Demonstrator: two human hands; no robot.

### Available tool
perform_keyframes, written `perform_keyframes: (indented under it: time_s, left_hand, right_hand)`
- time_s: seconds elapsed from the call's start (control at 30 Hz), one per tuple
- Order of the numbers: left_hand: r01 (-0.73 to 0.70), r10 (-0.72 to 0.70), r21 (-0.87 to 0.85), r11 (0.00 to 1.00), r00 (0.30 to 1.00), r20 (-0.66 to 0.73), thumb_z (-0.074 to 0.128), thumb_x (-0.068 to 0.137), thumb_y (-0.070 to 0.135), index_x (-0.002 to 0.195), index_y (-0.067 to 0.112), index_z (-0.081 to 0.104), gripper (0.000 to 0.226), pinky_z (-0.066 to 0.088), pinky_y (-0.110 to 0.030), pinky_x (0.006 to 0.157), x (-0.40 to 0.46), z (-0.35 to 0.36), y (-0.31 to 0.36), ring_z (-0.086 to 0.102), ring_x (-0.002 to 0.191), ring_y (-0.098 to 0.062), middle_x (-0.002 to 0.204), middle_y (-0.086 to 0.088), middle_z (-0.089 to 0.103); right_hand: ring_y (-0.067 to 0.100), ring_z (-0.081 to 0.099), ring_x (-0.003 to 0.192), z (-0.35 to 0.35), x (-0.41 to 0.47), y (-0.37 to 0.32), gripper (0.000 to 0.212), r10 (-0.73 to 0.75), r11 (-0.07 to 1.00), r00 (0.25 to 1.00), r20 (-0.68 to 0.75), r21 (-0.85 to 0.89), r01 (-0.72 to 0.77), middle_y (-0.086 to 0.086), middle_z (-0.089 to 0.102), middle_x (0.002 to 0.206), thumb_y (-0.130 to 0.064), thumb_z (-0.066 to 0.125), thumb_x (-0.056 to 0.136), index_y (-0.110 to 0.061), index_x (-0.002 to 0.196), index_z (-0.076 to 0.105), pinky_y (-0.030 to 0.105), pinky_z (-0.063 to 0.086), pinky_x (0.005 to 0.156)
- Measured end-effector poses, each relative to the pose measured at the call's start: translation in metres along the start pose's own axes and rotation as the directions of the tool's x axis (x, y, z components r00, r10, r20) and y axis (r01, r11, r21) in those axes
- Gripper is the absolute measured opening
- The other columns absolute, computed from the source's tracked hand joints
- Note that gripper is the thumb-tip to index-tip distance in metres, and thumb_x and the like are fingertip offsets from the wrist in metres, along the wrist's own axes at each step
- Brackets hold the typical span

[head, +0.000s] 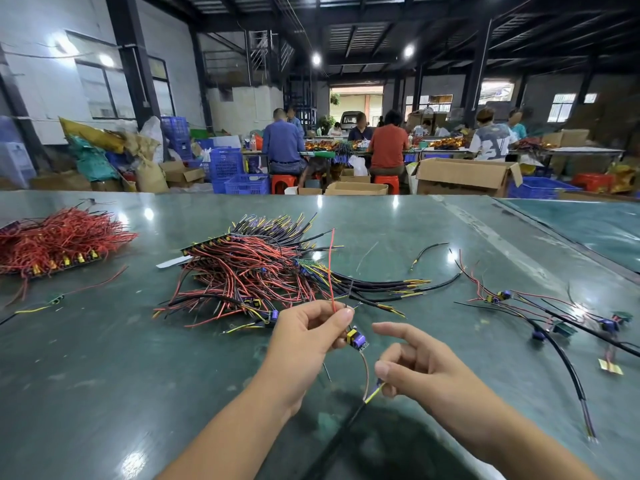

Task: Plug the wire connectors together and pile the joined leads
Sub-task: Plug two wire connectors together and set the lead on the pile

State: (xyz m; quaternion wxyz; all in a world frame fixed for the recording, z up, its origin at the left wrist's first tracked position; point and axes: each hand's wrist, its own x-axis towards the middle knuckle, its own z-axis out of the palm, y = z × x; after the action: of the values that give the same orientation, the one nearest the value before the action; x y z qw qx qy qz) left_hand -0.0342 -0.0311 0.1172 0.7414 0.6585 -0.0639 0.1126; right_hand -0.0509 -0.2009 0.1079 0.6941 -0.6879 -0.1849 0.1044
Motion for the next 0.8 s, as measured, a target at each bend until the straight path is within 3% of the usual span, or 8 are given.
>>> perform_keyframes:
  time_s: [0.2, 0.37, 0.57, 0.7, 0.8]
  left_hand:
    - [-0.015, 0.014, 0.022, 1.0, 0.999, 0.033, 0.066, 0.085, 0.008, 0.078, 0.007, 0.07, 0.008, 0.05, -0.017, 0.06, -0.003, 0.003, -0.002, 0.057, 0.061, -0.004, 0.063, 0.008, 0.064]
    - [-0.018, 0.017, 0.036, 0.999, 0.999, 0.029, 0.067, 0.085, 0.008, 0.077, 0.008, 0.07, 0.009, 0.051, -0.018, 0.061, -0.003, 0.003, -0.004, 0.058, 0.062, -0.006, 0.064, 0.005, 0.063]
    - [-0.004, 0.003, 0.051, 0.999, 1.0, 0.022, 0.064, 0.087, 0.007, 0.078, 0.01, 0.07, 0.011, 0.05, -0.016, 0.059, -0.002, 0.002, -0.005, 0.06, 0.062, -0.006, 0.066, 0.0, 0.069]
    - [0.006, -0.006, -0.02, 1.0, 1.0, 0.016, 0.064, 0.087, 0.004, 0.08, 0.007, 0.07, 0.009, 0.051, -0.015, 0.059, -0.003, 0.003, -0.004, 0.065, 0.065, -0.005, 0.07, -0.002, 0.072]
    - [-0.006, 0.006, -0.048, 0.999, 1.0, 0.005, 0.064, 0.086, 0.003, 0.08, 0.007, 0.07, 0.009, 0.051, -0.016, 0.06, -0.004, 0.005, -0.004, 0.067, 0.067, -0.006, 0.072, -0.003, 0.073]
  right_hand:
    - [0.015, 0.056, 0.063, 0.01, 0.0, 0.003, 0.035, 0.06, 0.997, 0.998, 0.005, 0.051, -0.06, 0.003, 0.061, 0.072, -0.005, 0.064, 0.085, -0.015, 0.118, 0.056, 0.028, 0.051, 0.073]
    - [0.019, 0.062, 0.066, 0.01, 0.0, 0.002, 0.043, 0.073, 0.995, 0.997, -0.003, 0.071, -0.073, 0.006, 0.061, 0.075, 0.007, 0.062, 0.084, -0.012, 0.121, 0.053, 0.025, 0.051, 0.066]
    - [0.017, 0.06, 0.06, 0.007, 0.0, 0.0, 0.049, 0.086, 0.99, 0.994, -0.063, 0.113, -0.079, 0.008, 0.065, 0.077, 0.003, 0.067, 0.078, -0.013, 0.122, 0.052, 0.022, 0.046, 0.057]
    - [0.014, 0.059, 0.054, 0.002, 0.003, 0.002, 0.048, 0.238, 0.92, 0.971, -0.027, 0.326, -0.217, 0.016, 0.069, 0.08, -0.013, 0.073, 0.062, -0.001, 0.108, 0.063, 0.019, 0.049, 0.053]
    - [0.017, 0.062, 0.052, -0.001, 0.001, 0.0, 0.031, 0.317, 0.871, 0.946, 0.063, 0.376, -0.316, 0.015, 0.067, 0.072, -0.016, 0.075, 0.06, -0.001, 0.087, 0.073, 0.021, 0.053, 0.051]
